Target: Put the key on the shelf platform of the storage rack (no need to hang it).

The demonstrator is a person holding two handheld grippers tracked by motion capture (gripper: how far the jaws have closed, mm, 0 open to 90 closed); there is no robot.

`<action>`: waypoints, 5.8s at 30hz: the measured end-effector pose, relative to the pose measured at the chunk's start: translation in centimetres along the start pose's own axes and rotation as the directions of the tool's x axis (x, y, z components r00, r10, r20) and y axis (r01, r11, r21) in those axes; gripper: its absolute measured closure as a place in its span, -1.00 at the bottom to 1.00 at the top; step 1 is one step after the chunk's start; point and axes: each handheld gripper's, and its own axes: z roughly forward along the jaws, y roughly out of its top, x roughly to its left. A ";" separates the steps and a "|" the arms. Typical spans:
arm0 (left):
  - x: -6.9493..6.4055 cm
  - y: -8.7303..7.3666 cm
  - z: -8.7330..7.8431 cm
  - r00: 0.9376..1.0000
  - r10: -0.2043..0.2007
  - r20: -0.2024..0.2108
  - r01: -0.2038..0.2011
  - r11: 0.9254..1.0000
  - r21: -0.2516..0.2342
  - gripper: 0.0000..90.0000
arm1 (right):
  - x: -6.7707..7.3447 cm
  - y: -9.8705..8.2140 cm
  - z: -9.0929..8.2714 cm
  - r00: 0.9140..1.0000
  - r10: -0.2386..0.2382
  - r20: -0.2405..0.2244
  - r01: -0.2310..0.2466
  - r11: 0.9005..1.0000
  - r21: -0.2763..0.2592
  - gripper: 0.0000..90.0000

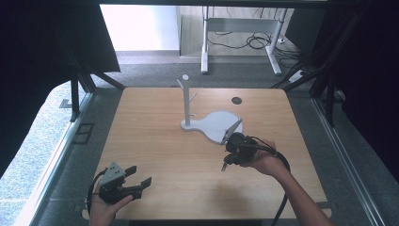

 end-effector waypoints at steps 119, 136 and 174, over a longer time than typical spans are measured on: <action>0.8 0.0 -0.5 1.000 -0.010 -0.010 0.010 1.000 -0.006 -0.43 | -14.8 6.3 5.2 0.963 0.269 0.021 -0.270 0.961 0.064 0.98; 0.6 0.0 -0.3 1.000 -0.002 -0.005 0.002 1.000 0.001 -0.43 | -15.3 4.8 7.3 0.950 0.309 0.042 -0.311 0.948 0.069 0.98; 0.8 0.0 -0.5 1.000 -0.003 -0.008 0.003 1.000 0.000 -0.43 | -16.2 3.6 9.6 0.930 0.342 0.134 -0.350 0.935 0.047 0.87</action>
